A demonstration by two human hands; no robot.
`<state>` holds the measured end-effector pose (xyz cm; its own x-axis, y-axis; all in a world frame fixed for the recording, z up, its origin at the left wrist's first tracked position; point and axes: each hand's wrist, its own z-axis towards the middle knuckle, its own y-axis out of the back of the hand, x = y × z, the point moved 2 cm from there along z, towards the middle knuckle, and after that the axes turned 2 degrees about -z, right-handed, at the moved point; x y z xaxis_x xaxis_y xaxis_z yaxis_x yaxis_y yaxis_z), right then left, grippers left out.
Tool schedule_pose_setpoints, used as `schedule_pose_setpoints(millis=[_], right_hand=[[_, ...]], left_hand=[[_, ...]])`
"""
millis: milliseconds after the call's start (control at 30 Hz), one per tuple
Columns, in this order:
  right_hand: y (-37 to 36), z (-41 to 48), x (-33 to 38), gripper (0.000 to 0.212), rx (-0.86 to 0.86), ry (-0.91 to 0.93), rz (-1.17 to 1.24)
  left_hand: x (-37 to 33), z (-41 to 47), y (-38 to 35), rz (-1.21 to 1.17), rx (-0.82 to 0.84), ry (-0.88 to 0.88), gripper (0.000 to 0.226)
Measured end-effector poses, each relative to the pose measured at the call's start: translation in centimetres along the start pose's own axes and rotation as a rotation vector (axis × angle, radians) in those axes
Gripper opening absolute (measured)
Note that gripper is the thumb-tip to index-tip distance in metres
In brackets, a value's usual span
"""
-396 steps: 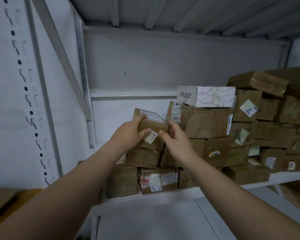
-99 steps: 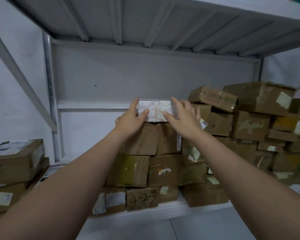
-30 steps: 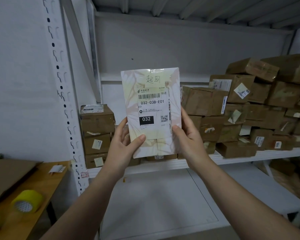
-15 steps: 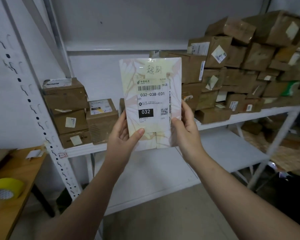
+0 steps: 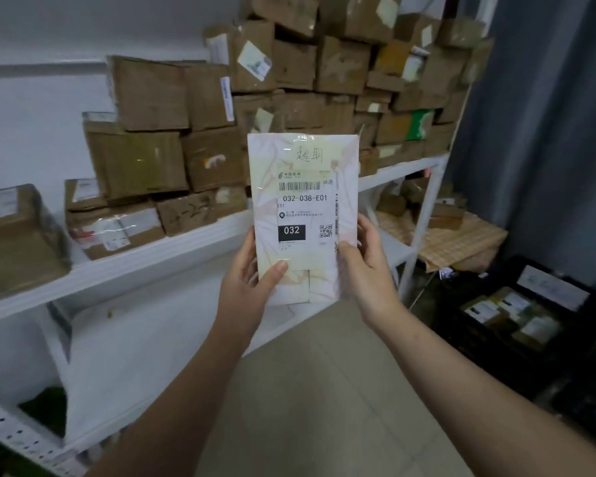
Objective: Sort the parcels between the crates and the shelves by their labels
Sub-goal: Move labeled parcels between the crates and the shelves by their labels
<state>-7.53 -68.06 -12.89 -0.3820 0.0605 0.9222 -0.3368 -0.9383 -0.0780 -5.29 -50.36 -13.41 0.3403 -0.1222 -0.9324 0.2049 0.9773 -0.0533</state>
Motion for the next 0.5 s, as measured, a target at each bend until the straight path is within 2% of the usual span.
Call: schedule_pose_setpoints(millis=[333, 500], right_hand=[[22.2, -1.4, -2.2, 0.035, -0.243, -0.133, -0.069], [30.3, -2.4, -4.1, 0.046, -0.314, -0.307, -0.147]], left_hand=[[4.9, -0.4, -22.2, -0.038, 0.209, 0.080, 0.049], [7.6, 0.4, -30.3, -0.027, 0.353, 0.172, 0.033]])
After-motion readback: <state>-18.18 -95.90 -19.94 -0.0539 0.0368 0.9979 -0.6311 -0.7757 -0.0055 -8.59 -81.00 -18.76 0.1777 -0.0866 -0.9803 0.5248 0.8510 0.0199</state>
